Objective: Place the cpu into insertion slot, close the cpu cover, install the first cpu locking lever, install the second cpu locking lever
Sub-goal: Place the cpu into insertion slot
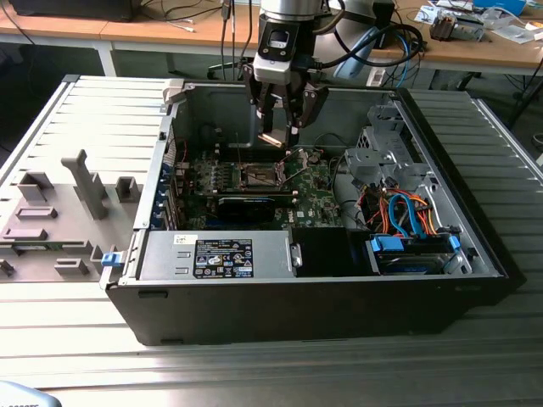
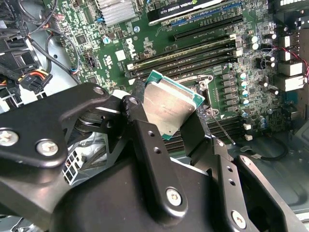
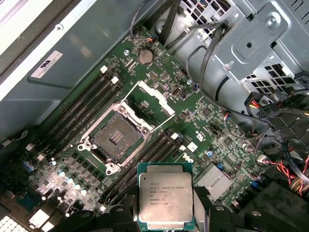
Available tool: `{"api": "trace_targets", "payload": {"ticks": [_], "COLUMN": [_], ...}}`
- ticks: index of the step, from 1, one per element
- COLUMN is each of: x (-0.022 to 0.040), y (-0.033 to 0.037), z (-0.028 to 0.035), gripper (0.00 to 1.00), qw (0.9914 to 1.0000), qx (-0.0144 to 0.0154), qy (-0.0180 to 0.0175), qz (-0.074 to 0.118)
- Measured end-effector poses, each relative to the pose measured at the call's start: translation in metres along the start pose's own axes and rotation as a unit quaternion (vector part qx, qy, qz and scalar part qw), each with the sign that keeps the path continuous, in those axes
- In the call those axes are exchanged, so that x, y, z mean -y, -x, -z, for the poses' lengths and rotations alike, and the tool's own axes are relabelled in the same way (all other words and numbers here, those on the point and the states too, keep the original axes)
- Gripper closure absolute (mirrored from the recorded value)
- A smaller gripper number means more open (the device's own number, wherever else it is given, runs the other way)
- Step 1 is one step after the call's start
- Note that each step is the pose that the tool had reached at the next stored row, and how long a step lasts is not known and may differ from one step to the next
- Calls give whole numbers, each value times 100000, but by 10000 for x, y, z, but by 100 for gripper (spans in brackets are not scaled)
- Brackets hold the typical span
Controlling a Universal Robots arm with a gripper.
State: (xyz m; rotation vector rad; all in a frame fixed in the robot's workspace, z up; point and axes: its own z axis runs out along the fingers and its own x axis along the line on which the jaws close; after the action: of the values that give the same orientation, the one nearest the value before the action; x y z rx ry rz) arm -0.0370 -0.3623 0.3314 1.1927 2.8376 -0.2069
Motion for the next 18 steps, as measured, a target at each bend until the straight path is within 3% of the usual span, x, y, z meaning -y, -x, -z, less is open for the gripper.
{"api": "trace_targets", "payload": {"ticks": [18], "x": [0], "y": [0], "z": [-3], "gripper": [46], "qw": [99998], "qx": [87], "qy": [-209], "qz": [-612]}}
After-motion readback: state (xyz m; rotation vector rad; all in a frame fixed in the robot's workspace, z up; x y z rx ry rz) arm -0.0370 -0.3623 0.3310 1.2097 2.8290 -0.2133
